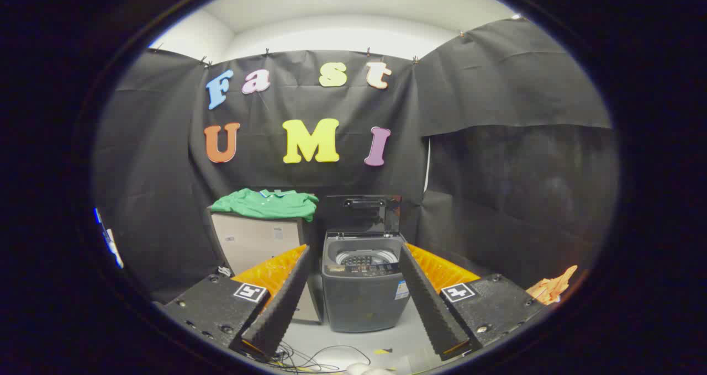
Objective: Put the clothes into the washing machine and then close the washing machine lid.
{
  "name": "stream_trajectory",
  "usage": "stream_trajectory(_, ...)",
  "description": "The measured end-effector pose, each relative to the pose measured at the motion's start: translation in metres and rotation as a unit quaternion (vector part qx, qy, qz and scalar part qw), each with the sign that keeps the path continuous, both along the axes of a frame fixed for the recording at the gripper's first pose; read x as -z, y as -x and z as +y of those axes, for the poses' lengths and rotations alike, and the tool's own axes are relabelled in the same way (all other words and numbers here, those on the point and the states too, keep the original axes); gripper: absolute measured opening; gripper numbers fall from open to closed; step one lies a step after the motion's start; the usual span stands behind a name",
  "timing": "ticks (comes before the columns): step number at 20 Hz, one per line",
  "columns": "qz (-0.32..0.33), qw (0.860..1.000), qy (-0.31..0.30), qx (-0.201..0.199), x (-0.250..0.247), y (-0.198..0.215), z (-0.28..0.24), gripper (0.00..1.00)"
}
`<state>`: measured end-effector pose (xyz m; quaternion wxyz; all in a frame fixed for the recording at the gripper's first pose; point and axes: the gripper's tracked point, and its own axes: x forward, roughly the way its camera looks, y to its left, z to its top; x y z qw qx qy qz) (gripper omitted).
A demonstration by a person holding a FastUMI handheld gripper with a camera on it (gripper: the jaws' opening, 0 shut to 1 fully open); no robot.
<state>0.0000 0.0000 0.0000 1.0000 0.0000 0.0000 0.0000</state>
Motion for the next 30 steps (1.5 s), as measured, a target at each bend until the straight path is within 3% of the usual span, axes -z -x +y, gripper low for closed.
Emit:
stream_trajectory(21,0.011,1.0,0.006,0.002,0.003,-0.009,0.007,1.0)
stream_trajectory(30,0.003,1.0,0.003,0.01,-0.03,-0.035,0.006,1.0)
